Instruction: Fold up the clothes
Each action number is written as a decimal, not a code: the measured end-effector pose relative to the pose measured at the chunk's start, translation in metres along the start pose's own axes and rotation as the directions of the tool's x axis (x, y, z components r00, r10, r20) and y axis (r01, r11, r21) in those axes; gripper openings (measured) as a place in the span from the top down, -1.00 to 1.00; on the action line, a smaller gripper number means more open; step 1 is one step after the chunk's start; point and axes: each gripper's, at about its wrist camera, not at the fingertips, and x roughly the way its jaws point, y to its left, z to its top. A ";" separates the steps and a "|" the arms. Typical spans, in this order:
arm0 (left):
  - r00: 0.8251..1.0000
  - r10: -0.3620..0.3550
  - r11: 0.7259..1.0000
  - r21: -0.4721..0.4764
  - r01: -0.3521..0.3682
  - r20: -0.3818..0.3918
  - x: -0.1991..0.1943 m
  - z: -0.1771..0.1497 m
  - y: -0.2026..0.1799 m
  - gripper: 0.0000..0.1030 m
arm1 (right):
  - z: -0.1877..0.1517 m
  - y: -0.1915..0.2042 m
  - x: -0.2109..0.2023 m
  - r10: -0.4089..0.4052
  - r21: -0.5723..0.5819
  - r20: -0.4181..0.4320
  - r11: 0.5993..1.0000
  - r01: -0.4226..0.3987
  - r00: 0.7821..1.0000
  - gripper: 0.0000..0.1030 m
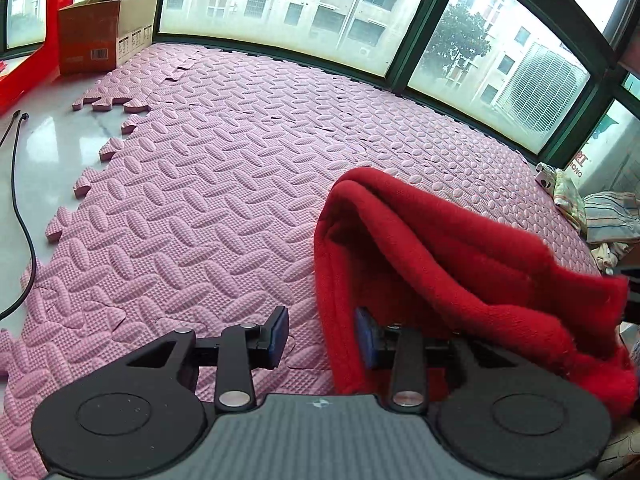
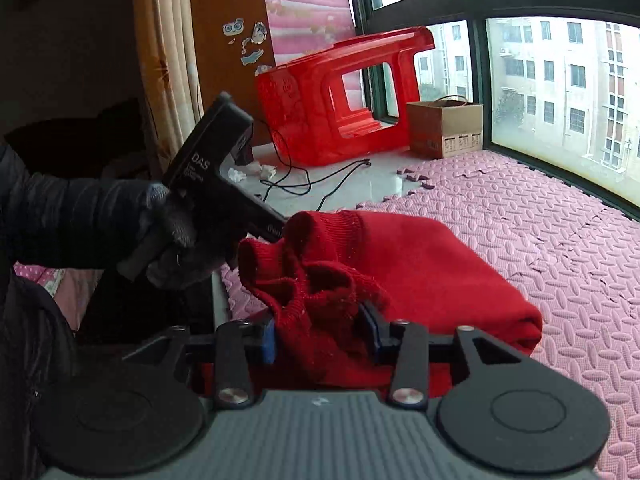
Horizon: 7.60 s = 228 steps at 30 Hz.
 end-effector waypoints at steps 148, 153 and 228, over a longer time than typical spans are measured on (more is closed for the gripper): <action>0.973 -0.224 0.962 0.148 0.229 -0.048 -0.020 -0.056 -0.069 0.88 | 0.035 -0.017 0.120 -0.120 0.016 -0.238 0.992 0.127 0.964 0.36; 0.974 -0.221 0.964 0.144 0.226 -0.045 -0.020 -0.058 -0.068 0.88 | 0.034 -0.019 0.122 -0.094 0.054 -0.229 0.993 0.109 0.969 0.35; 0.987 -0.092 0.919 0.369 0.135 -0.132 -0.052 -0.102 -0.056 0.14 | -0.025 -0.158 0.056 -0.170 0.612 -0.136 0.760 0.218 0.976 -0.06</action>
